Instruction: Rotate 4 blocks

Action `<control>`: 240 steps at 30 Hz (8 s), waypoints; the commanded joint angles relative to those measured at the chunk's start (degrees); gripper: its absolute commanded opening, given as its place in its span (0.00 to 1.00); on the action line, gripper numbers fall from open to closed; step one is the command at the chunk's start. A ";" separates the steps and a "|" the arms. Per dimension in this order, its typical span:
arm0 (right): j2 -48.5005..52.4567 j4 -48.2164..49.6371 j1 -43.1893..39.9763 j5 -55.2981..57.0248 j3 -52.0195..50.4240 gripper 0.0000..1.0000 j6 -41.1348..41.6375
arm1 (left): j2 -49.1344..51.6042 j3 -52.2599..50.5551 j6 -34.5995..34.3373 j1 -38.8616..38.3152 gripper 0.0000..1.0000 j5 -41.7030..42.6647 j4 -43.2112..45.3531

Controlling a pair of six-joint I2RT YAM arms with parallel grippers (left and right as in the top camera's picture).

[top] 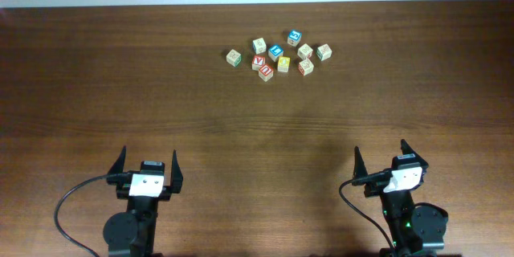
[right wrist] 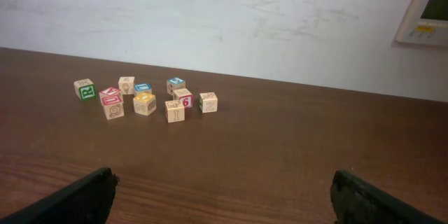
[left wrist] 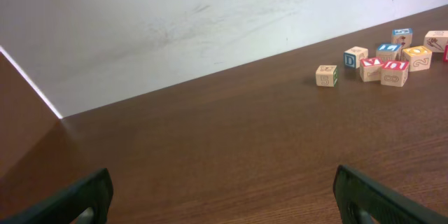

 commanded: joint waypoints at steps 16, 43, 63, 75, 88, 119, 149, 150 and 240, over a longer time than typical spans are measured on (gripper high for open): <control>-0.39 0.00 0.33 0.50 -0.52 0.98 0.52 | -0.74 -0.33 0.68 0.28 0.99 0.59 0.28; -0.39 4.07 0.33 0.50 -0.50 0.98 0.52 | -0.74 -0.26 0.70 0.28 0.99 0.63 6.62; 8.59 5.77 0.33 -6.05 17.94 0.98 3.48 | 44.59 45.55 3.54 0.28 0.99 10.49 -17.20; 73.79 -47.19 0.33 -11.58 83.95 0.98 3.54 | 86.47 98.71 3.50 0.26 0.99 18.82 -59.93; 90.55 -52.98 0.33 -11.61 93.98 0.98 2.91 | 88.00 98.68 3.48 0.26 0.99 23.87 -59.76; 125.66 -21.88 11.63 -1.44 93.94 0.64 0.44 | 104.39 98.68 -23.61 -7.98 0.99 -1.42 -50.60; 124.48 -67.78 14.71 -2.34 94.01 0.32 16.85 | 104.39 98.68 -23.58 -7.98 0.99 -3.56 -49.75; 124.23 -68.24 14.73 -2.34 94.01 0.38 16.85 | 104.39 98.68 -23.56 -7.85 0.99 -3.56 -49.55; 136.72 -80.15 34.60 0.52 121.85 0.48 21.86 | 104.39 103.34 -22.75 -3.45 0.99 -3.52 -49.40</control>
